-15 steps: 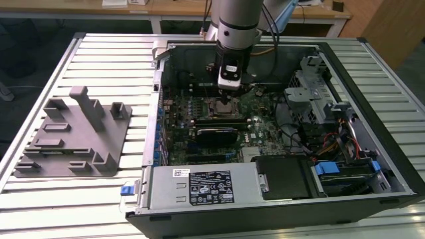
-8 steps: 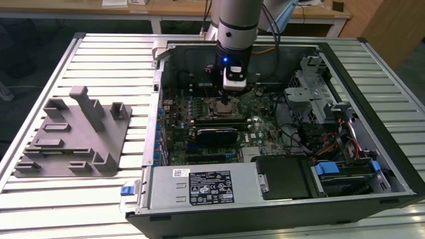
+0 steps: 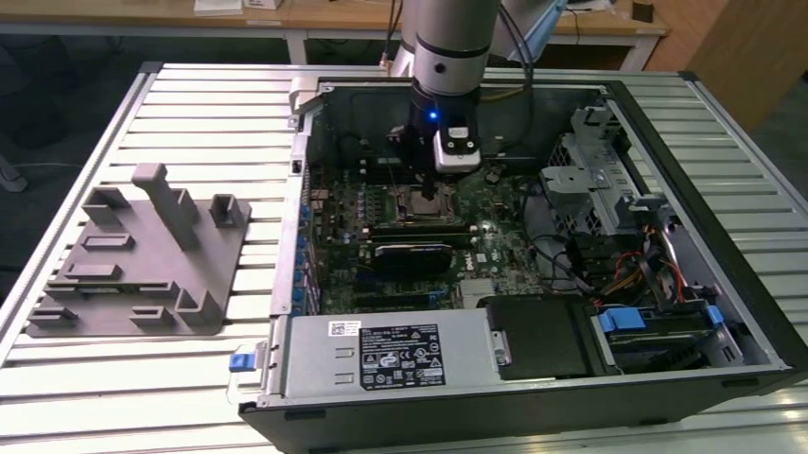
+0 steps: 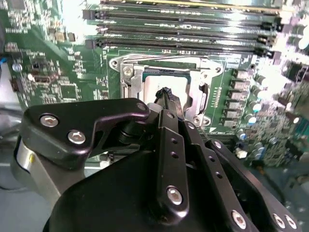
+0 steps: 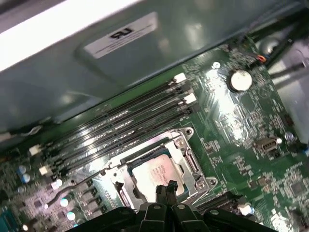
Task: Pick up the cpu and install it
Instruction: 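Close the cpu cover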
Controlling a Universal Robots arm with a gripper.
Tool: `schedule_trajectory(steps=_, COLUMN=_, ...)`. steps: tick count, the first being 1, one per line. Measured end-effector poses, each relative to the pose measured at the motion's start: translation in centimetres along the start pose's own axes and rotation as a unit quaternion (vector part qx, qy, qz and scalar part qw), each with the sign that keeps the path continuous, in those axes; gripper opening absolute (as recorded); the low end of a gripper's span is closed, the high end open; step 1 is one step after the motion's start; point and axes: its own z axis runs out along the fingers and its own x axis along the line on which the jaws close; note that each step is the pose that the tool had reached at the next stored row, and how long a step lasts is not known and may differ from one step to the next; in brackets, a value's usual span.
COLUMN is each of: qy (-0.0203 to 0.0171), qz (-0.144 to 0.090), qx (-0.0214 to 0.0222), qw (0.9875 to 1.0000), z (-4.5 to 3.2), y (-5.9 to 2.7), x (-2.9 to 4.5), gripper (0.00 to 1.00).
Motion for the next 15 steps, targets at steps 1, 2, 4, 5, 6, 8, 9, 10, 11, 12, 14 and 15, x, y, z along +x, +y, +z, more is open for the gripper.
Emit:
schedule_trajectory(steps=1, qy=-0.0002, qz=-0.009, qx=-0.0001, qw=1.0000, z=0.01, y=0.00, x=0.00, gripper=0.11)
schedule_trajectory(steps=2, qy=-0.0003, qz=-0.018, qx=-0.0001, qw=0.9998, z=0.02, y=0.00, x=0.00, gripper=0.11)
schedule_trajectory(steps=4, qy=-0.0006, qz=-0.037, qx=-0.0004, qw=0.9993, z=0.04, y=0.00, x=0.00, gripper=0.11)
schedule_trajectory(steps=5, qy=-0.0007, qz=-0.046, qx=-0.0004, qw=0.9990, z=0.05, y=0.00, x=0.00, gripper=0.11)
schedule_trajectory(steps=6, qy=-0.0008, qz=-0.055, qx=-0.0008, qw=0.9985, z=0.06, y=0.00, x=0.00, gripper=0.11)
schedule_trajectory(steps=8, qy=-0.0009, qz=-0.072, qx=-0.0018, qw=0.9974, z=0.08, y=0.01, x=0.00, gripper=0.11)
schedule_trajectory(steps=9, qy=-0.0008, qz=-0.080, qx=-0.0022, qw=0.9968, z=0.09, y=0.00, x=0.00, gripper=0.11)
schedule_trajectory(steps=10, qy=-0.0007, qz=-0.088, qx=-0.0028, qw=0.9961, z=0.09, y=0.00, x=0.00, gripper=0.11)
schedule_trajectory(steps=11, qy=-0.0004, qz=-0.095, qx=-0.0039, qw=0.9955, z=0.09, y=0.00, x=0.00, gripper=0.11)
schedule_trajectory(steps=12, qy=0.0002, qz=-0.101, qx=-0.0058, qw=0.9949, z=0.10, y=0.00, x=0.00, gripper=0.11)
schedule_trajectory(steps=14, qy=0.0020, qz=-0.110, qx=-0.0113, qw=0.9939, z=0.10, y=0.00, x=0.00, gripper=0.11)
schedule_trajectory(steps=15, qy=0.0031, qz=-0.115, qx=-0.0144, qw=0.9933, z=0.10, y=0.00, x=0.00, gripper=0.11)
